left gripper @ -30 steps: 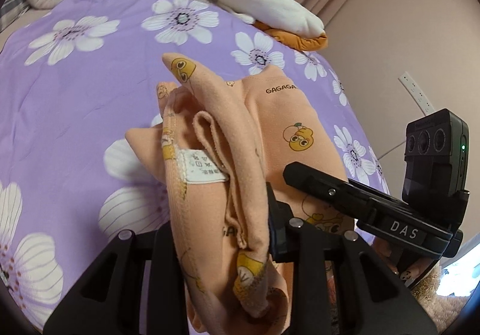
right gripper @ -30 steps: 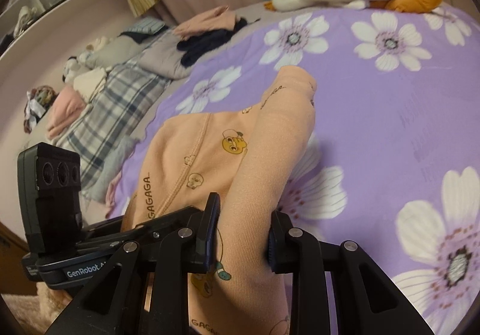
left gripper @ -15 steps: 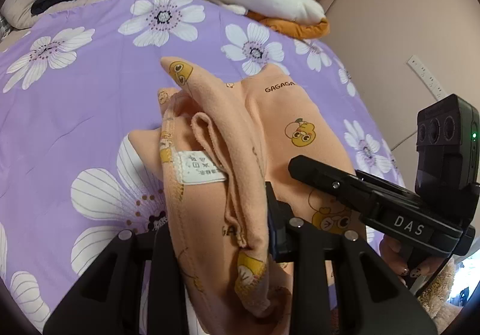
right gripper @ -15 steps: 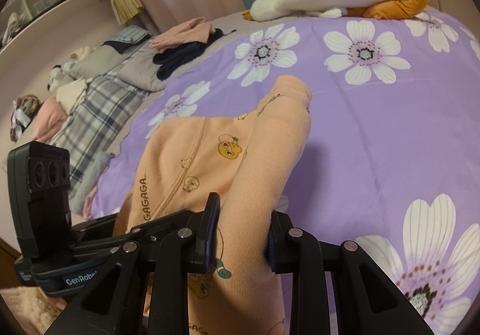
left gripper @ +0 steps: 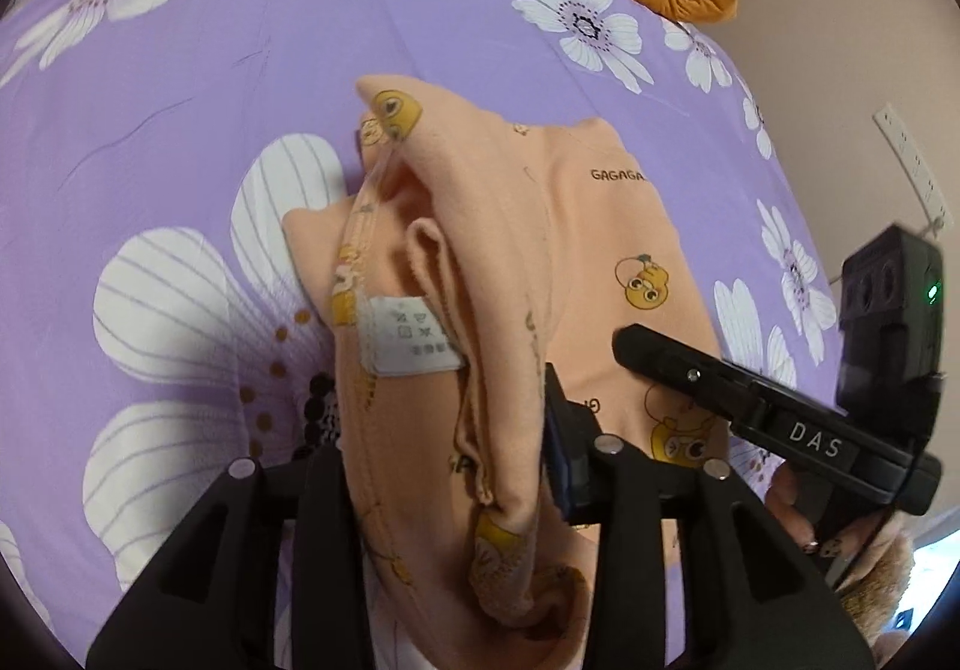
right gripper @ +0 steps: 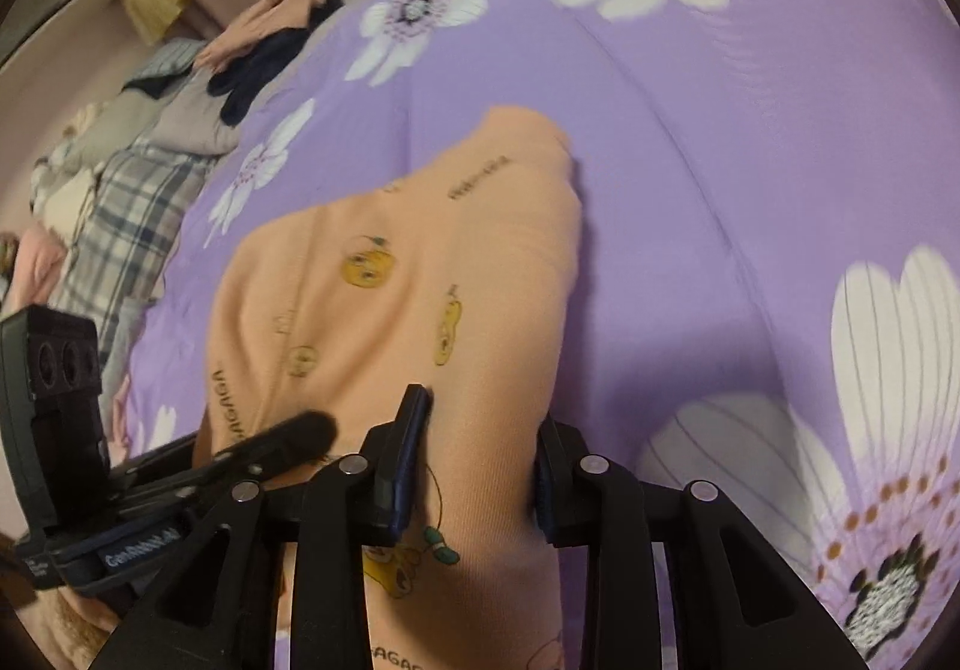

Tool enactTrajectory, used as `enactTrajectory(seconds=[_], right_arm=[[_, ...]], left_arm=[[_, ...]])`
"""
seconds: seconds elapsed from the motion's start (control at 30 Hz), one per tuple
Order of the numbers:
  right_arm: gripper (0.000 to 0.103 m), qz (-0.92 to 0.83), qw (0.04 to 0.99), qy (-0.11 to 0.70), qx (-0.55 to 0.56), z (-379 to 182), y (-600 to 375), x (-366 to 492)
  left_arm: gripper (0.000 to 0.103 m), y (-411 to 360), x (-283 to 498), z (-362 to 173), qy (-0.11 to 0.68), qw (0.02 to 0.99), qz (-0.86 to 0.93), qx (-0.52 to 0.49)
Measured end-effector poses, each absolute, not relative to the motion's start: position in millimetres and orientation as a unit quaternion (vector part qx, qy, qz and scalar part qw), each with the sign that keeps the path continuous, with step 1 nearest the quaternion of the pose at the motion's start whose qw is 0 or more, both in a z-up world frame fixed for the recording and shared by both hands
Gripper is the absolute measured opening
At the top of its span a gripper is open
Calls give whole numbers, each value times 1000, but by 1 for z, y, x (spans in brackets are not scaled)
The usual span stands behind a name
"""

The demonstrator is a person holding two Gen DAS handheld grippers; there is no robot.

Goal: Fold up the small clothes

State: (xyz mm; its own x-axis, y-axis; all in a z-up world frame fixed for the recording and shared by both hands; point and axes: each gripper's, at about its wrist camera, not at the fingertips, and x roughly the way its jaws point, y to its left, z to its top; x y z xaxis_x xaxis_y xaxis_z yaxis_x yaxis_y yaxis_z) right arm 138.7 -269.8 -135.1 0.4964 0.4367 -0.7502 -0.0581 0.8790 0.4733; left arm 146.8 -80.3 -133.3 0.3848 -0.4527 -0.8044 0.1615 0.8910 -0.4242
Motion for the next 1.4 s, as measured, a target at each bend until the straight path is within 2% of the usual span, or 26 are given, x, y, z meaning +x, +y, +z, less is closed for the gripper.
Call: enactTrajectory(seconds=[0.13,0.23,0.3,0.4,0.5,0.57,0.9,1.4], right_arm=[[44,127,839,487,206,-132,-276,132],[54,100,852,481,181,-118,-278,125],[69,84,864,468,168,-107,-281,120],[80,75,881,436,167,-83,-289,106],[85,69,896,406,165,-60,-294,90],[86,65,905,388,163,-47,-293,80],[87,47,922,363,127,-26,-272,58],[87,44,920,367,132,-26,-262,50]], left_arm=[[43,-77,141,-124,522,818,-189,-151],[58,-70,132,-105,507,829,-183,-151],[76,-65,125,-89,488,840,-182,-150],[88,-58,110,-56,449,867,-167,-134],[98,-52,94,-32,419,887,-157,-113],[102,-49,83,-21,406,894,-159,-105],[102,-35,47,-9,386,915,-99,-63],[102,-30,32,-16,406,906,-97,-77]])
